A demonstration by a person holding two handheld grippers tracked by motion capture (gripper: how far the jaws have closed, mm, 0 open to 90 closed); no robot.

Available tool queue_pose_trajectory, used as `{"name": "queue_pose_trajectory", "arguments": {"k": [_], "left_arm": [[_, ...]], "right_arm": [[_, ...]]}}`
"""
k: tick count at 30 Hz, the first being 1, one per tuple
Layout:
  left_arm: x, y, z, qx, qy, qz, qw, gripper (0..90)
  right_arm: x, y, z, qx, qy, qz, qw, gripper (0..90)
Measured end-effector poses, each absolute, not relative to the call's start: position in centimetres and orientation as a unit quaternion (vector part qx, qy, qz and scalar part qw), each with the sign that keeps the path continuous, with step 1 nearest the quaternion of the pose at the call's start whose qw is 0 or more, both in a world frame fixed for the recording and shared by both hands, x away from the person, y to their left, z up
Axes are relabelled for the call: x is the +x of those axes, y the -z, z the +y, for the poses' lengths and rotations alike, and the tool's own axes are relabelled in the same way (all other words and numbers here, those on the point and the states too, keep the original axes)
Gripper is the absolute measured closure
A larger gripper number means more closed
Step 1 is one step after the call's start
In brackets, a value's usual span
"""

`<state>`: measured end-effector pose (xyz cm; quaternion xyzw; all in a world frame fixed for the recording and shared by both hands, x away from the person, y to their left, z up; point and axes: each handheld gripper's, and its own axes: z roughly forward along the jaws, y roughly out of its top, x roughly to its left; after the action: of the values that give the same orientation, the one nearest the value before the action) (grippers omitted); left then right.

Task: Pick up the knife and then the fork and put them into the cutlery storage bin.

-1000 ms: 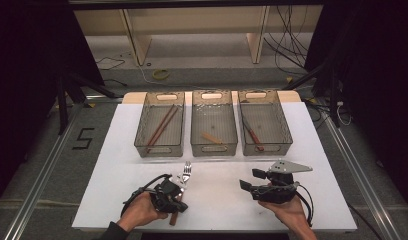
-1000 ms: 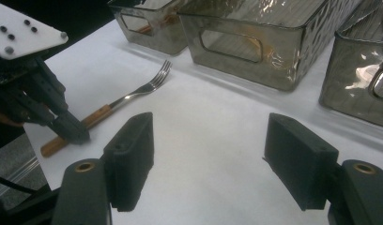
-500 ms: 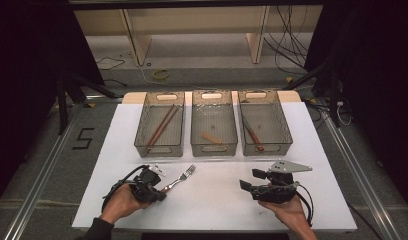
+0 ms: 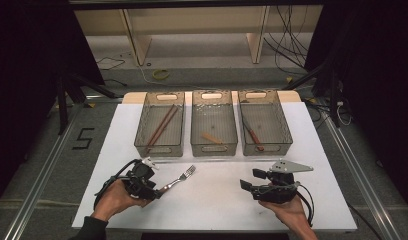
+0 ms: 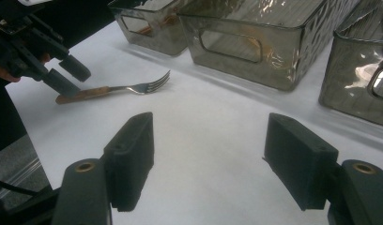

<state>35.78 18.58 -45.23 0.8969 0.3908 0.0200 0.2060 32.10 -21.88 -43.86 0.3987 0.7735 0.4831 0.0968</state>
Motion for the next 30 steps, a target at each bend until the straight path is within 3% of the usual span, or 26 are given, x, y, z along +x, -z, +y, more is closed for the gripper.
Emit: {"name": "queue_pose_trajectory", "arguments": {"k": [3,7,18,26,30], "left_arm": [[35.8,45.5,18.6,0.898,-0.025,0.398,0.188,39.5],[35.9,46.0,18.5,0.901,-0.030,0.395,0.174,40.4],[35.6,46.8,17.6,0.919,-0.045,0.359,0.156,61.9],[35.4,46.8,17.5,0.925,-0.051,0.338,0.163,73.8],[35.2,46.8,17.4,0.928,-0.057,0.330,0.164,75.3]], "right_arm": [[32.1,43.9,-21.9,0.398,-0.483,0.774,0.096,34.2],[32.1,43.9,-21.8,0.398,-0.482,0.775,0.096,34.2],[32.1,43.9,-21.9,0.397,-0.482,0.775,0.095,34.2],[32.1,43.9,-21.8,0.397,-0.481,0.776,0.096,34.5],[32.1,43.9,-21.8,0.397,-0.480,0.777,0.095,34.6]]}}
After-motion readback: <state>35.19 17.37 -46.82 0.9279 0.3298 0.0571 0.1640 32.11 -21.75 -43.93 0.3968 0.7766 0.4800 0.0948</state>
